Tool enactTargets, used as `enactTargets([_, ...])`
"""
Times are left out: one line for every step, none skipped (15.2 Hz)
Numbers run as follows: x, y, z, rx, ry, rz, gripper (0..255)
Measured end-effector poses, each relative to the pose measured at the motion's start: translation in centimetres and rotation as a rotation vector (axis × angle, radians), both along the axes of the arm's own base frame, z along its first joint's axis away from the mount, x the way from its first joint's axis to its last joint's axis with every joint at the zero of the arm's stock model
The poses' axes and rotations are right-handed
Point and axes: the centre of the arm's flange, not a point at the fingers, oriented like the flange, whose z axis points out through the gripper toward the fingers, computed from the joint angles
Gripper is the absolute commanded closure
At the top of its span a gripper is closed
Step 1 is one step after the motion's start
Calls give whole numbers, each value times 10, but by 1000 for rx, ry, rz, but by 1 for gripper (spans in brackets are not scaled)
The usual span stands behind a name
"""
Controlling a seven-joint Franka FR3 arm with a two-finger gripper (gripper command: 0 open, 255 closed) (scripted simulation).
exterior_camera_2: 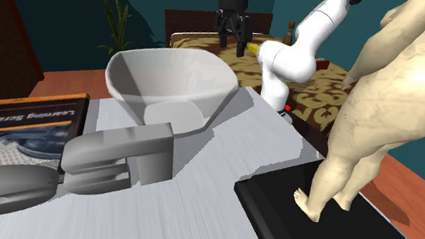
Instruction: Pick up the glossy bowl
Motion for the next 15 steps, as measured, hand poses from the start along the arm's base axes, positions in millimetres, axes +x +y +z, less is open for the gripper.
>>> enactTargets([0, 0, 0, 0, 0, 0, 0])
enactTargets([6, 1, 2, 10, -1, -6, 0])
enactTargets([14, 1, 4, 25, -3, -15, 0])
enactTargets([25, 3, 6, 42, -5, -26, 0])
enactTargets([36, 7, 8, 62, -8, -38, 0])
enactTargets([46, 12, 10, 82, -10, -50, 0])
enactTargets([54, 13, 11, 102, -12, -63, 0])
enactTargets([66, 14, 14, 123, -14, -76, 0])
enactTargets([77, 14, 18, 143, -17, -88, 0])
enactTargets([89, 13, 19, 164, -19, -101, 0])
enactTargets([99, 15, 21, 185, -21, -115, 0])
enactTargets([109, 16, 22, 205, -24, -127, 0])
enactTargets([121, 18, 26, 226, -26, -141, 0])
enactTargets([133, 21, 30, 247, -28, -153, 0])
enactTargets([143, 20, 34, 268, -30, -166, 0])
